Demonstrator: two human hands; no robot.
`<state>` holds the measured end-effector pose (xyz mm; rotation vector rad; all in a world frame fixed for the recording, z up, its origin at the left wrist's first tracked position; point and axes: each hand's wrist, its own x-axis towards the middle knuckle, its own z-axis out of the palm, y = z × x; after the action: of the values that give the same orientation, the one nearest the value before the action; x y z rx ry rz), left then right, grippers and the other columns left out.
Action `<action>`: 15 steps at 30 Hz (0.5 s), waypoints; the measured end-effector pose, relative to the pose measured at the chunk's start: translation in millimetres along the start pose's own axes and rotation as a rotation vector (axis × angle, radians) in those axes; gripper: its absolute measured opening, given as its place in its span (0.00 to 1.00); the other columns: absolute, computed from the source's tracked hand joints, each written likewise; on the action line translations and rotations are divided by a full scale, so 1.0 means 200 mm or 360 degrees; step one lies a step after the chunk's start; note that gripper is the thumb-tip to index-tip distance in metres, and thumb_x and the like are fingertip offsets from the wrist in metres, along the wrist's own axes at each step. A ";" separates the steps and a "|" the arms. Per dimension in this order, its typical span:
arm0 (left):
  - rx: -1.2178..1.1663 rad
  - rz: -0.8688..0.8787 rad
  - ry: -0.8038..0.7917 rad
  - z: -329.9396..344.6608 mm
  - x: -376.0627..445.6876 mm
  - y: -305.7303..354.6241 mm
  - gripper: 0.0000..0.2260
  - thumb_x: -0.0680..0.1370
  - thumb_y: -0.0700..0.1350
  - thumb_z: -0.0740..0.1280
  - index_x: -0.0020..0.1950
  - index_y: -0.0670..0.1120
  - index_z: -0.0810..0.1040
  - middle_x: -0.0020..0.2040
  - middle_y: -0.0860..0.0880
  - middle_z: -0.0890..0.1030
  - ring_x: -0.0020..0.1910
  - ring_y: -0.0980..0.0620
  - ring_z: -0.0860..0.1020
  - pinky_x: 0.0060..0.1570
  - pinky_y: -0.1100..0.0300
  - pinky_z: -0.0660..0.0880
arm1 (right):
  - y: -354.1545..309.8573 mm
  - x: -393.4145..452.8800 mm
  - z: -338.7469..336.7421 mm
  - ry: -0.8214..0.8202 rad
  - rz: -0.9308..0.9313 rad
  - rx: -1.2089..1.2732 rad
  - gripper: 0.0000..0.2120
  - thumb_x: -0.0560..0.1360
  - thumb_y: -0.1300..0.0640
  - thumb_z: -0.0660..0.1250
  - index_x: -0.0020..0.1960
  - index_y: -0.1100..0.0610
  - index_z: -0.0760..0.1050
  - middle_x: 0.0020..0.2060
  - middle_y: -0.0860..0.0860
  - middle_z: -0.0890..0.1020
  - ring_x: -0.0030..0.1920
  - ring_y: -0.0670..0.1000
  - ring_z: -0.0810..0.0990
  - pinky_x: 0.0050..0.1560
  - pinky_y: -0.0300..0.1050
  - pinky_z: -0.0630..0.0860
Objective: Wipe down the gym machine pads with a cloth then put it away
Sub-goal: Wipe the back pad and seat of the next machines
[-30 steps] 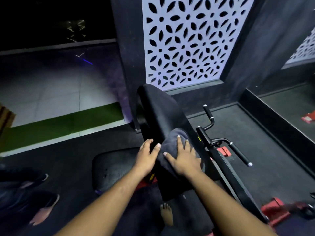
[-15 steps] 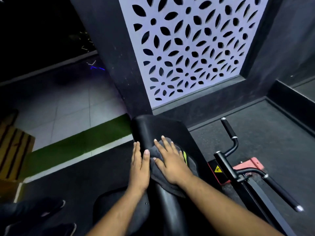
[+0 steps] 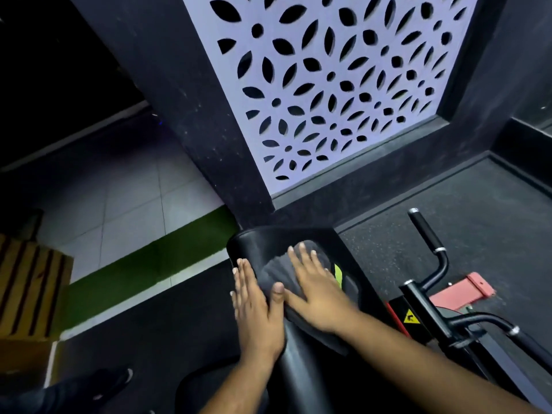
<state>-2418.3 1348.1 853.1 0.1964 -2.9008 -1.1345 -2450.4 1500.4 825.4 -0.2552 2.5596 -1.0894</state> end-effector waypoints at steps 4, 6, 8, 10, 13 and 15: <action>0.0061 0.0046 -0.0015 0.01 0.01 -0.01 0.48 0.70 0.81 0.38 0.82 0.54 0.38 0.82 0.61 0.38 0.80 0.63 0.34 0.78 0.57 0.36 | 0.23 0.02 -0.05 -0.0018 -0.0006 0.0024 0.38 0.77 0.27 0.55 0.79 0.30 0.36 0.79 0.32 0.34 0.81 0.45 0.34 0.76 0.74 0.46; 0.0137 0.0064 -0.0016 0.02 0.02 0.00 0.48 0.71 0.81 0.38 0.82 0.53 0.38 0.82 0.60 0.37 0.80 0.62 0.34 0.78 0.56 0.36 | 0.18 0.23 -0.08 0.0083 0.0298 0.0056 0.38 0.79 0.29 0.55 0.81 0.34 0.39 0.81 0.38 0.36 0.82 0.51 0.36 0.73 0.77 0.49; 0.0162 0.0057 -0.0020 0.02 0.02 -0.01 0.48 0.71 0.81 0.38 0.82 0.52 0.37 0.82 0.59 0.37 0.80 0.62 0.34 0.79 0.54 0.37 | 0.01 0.39 -0.08 0.0155 0.0455 0.0055 0.42 0.78 0.27 0.52 0.83 0.44 0.39 0.83 0.46 0.38 0.82 0.57 0.37 0.74 0.77 0.49; 0.0120 0.0041 -0.0010 0.02 0.01 -0.01 0.48 0.71 0.81 0.38 0.81 0.52 0.36 0.82 0.58 0.36 0.80 0.62 0.34 0.81 0.52 0.38 | -0.17 0.41 -0.06 0.0154 0.0216 0.0001 0.47 0.76 0.25 0.51 0.83 0.48 0.37 0.83 0.48 0.37 0.81 0.59 0.35 0.75 0.73 0.46; 0.0125 0.0035 -0.0014 0.02 0.01 -0.01 0.46 0.71 0.81 0.38 0.81 0.54 0.35 0.82 0.57 0.36 0.80 0.62 0.34 0.81 0.50 0.39 | -0.15 0.36 -0.06 0.0138 -0.0185 -0.0121 0.46 0.77 0.26 0.54 0.83 0.46 0.38 0.82 0.43 0.37 0.82 0.52 0.35 0.77 0.66 0.45; 0.0170 0.0059 -0.0025 0.02 0.02 0.00 0.46 0.72 0.80 0.38 0.82 0.54 0.39 0.83 0.58 0.37 0.80 0.61 0.35 0.80 0.52 0.38 | 0.09 0.40 -0.08 0.0223 -0.0072 -0.0133 0.42 0.78 0.28 0.54 0.83 0.42 0.40 0.82 0.42 0.40 0.82 0.50 0.39 0.78 0.68 0.47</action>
<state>-2421.8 1349.3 850.1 0.1352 -2.9677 -0.9809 -2531.3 1500.6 803.5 -0.2675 2.7400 -1.0519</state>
